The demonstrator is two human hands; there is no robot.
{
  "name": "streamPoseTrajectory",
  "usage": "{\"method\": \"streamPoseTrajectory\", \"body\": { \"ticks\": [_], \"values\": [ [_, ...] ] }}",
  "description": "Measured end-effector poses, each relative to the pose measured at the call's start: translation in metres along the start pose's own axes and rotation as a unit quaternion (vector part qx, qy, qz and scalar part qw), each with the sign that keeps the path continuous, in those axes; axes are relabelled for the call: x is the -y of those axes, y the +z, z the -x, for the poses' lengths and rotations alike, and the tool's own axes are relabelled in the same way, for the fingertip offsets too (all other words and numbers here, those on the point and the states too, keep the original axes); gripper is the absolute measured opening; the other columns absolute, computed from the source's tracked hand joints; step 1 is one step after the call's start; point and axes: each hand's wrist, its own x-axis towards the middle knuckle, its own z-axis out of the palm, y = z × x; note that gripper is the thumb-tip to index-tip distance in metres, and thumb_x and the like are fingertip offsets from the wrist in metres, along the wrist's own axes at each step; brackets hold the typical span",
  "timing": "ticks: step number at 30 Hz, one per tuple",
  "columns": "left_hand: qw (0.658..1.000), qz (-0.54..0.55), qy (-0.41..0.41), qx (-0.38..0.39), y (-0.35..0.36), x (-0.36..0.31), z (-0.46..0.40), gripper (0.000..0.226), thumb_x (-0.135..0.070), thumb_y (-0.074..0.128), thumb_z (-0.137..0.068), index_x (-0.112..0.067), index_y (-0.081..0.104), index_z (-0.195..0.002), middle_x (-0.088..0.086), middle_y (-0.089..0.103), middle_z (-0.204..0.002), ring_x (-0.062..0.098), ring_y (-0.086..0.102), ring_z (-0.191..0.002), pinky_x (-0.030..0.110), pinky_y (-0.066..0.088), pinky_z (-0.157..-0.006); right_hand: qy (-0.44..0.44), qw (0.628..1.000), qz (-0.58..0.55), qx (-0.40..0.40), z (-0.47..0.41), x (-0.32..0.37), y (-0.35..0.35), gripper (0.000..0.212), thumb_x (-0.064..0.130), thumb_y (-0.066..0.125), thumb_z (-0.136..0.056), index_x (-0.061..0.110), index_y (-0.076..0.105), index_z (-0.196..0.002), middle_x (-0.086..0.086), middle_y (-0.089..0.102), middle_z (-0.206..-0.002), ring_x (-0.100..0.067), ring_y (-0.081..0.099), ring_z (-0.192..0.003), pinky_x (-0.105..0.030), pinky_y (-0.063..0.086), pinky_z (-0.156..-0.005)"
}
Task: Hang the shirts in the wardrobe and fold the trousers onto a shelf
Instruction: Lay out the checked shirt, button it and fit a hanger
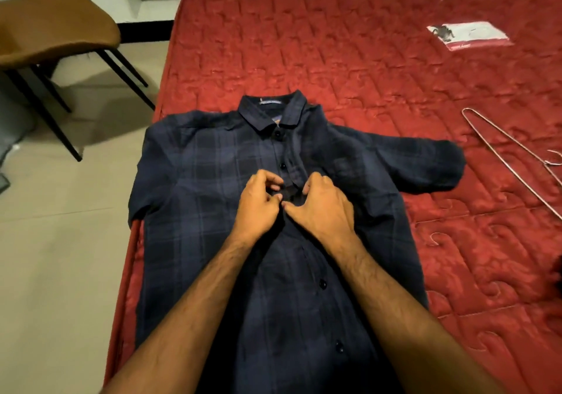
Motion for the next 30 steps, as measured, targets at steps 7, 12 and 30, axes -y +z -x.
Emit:
{"method": "streamPoseTrajectory", "body": {
  "ticks": [7,12,30],
  "values": [
    [0.998,-0.044,-0.003,0.037,0.002,0.004,-0.011,0.006,-0.013,0.070,-0.088,-0.018,0.074,-0.091,0.003,0.058,-0.099,0.001,0.053,-0.078,0.007,0.039,-0.072,0.010,1.000,0.008,-0.027,-0.002,0.003,0.005,0.041,0.056,0.065,-0.080,0.021,0.056,-0.098,-0.003,0.049,-0.110,-0.029,0.060,-0.098,-0.039,0.046,-0.071],
    [0.995,-0.040,-0.037,0.080,-0.001,0.003,-0.014,0.006,-0.017,0.075,-0.085,-0.022,0.073,-0.086,0.005,0.065,-0.091,0.006,0.058,-0.073,0.008,0.037,-0.060,0.012,1.000,-0.014,0.016,0.001,0.002,0.000,0.037,0.047,0.069,-0.079,0.020,0.056,-0.101,-0.003,0.047,-0.115,-0.028,0.057,-0.103,-0.039,0.050,-0.078],
    [0.978,0.133,-0.152,0.059,-0.005,-0.008,-0.010,0.014,-0.008,0.080,-0.079,-0.019,0.073,-0.072,0.001,0.073,-0.077,0.012,0.065,-0.078,0.028,0.052,-0.078,0.119,0.943,-0.310,-0.004,0.008,-0.009,0.006,0.016,0.023,0.069,-0.086,0.014,0.075,-0.099,-0.001,0.074,-0.097,-0.015,0.067,-0.094,-0.024,0.046,-0.077]
  ]
}}
